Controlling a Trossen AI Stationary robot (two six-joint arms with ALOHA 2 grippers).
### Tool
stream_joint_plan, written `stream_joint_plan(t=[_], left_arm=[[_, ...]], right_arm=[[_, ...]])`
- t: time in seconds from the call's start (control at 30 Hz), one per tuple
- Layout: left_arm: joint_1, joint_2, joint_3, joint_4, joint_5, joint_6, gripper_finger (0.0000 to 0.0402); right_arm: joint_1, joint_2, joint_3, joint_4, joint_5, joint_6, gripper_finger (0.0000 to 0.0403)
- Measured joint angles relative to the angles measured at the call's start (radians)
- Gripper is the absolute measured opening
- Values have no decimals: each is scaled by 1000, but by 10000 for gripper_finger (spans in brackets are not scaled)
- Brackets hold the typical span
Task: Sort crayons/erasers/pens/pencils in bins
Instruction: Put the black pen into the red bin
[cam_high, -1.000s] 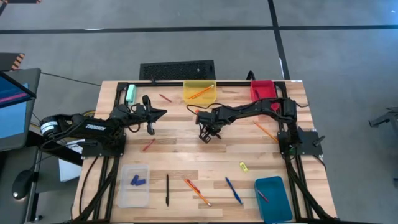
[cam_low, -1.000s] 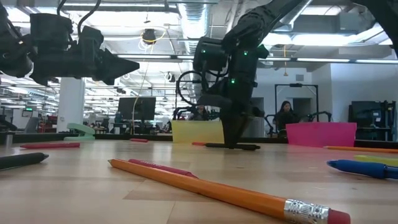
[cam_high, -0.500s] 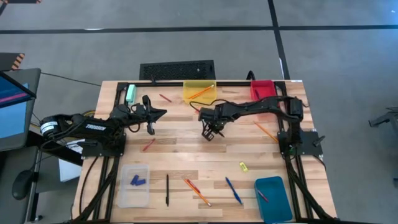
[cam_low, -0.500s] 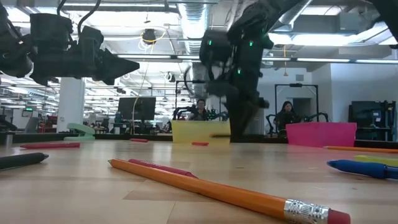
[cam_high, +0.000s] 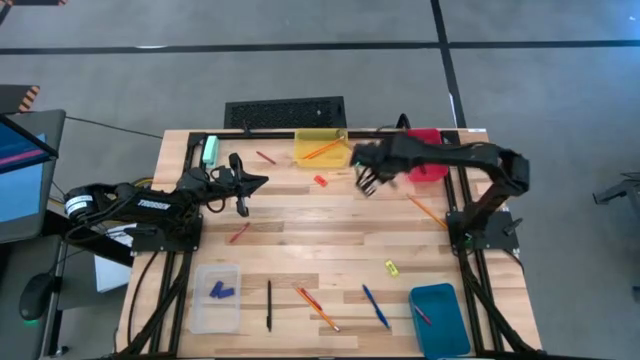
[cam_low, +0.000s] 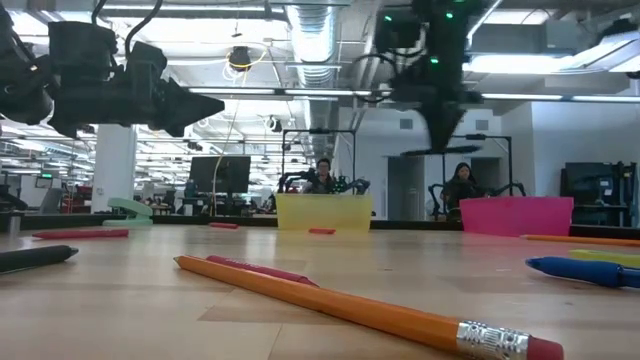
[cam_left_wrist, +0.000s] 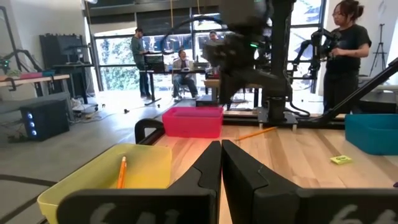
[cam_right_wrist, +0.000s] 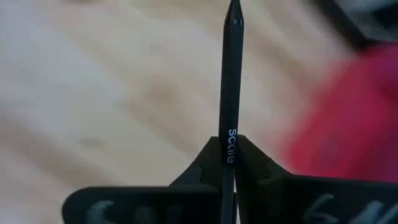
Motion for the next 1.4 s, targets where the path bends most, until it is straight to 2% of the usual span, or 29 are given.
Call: stream_joint_plan(t=[0.1,0.17,0.27,0.43,0.63,1.0,1.2,1.4], left_arm=[[0,0,0,-4,0,0,4],[0,0,0,-4,0,-1,4],[0,0,0,-4,0,-1,4],[0,0,0,-4,0,-2,4],[0,0,0,-4,0,-1,4],[0,0,0,-5,-1,11,4],[0,0,0,-6,-2,12,4],[0,0,0,-10,-3,27,4]], right_arm=[[-91,-41,-2,-94,69,1,26],[-158,-74,-22,-89,86,-24,26],[-266,-123,-92,-13,82,-91,24],[-440,-205,-240,140,14,-187,23],[-592,-227,-344,228,-1,-243,26],[-703,-87,-389,426,-70,-311,29],[-725,-2,-389,445,-92,-329,27],[-725,13,-387,451,-92,-327,41]])
